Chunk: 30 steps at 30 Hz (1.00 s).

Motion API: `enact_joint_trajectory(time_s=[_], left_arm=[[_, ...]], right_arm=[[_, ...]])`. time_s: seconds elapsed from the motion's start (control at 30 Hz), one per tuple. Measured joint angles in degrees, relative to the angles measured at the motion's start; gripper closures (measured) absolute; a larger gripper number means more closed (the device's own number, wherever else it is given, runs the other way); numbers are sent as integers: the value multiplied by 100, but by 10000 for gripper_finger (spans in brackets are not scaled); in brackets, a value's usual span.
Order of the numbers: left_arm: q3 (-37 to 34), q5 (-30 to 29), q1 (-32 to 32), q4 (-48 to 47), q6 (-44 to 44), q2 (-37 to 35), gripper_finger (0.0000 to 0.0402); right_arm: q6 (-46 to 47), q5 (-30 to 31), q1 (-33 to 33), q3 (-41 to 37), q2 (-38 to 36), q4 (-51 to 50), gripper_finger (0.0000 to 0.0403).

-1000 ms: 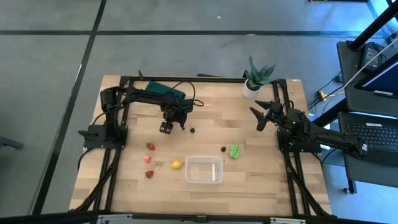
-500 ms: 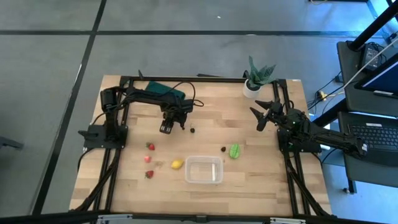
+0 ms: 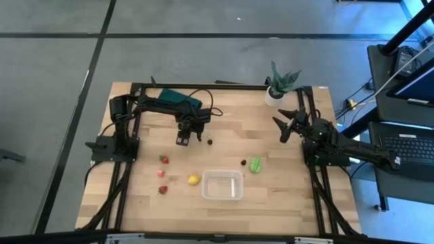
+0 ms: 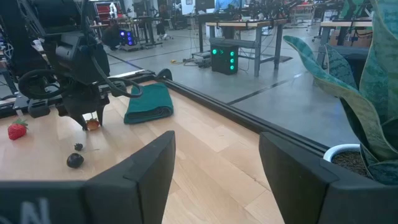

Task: Pick and placing Produce into tupperware
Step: Put the top strawberry into the transparent bin

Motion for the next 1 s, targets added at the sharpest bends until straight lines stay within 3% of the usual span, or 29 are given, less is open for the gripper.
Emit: enact_joint_trajectory(time_s=[0.27,0.6,0.8,1.0], left_arm=[[4,-32,0,36,-24,-4,303],[79,-41,4,-62,-545,-18,302],[844,76,-110,-598,-904,-7,328],[2197,149,-533,-919,-1206,-15,313]], right_arm=[[0,1,1,0,0,0,169],[0,-1,1,0,0,0,169],[0,1,-2,0,0,2,169],[0,0,-1,0,-1,2,169]])
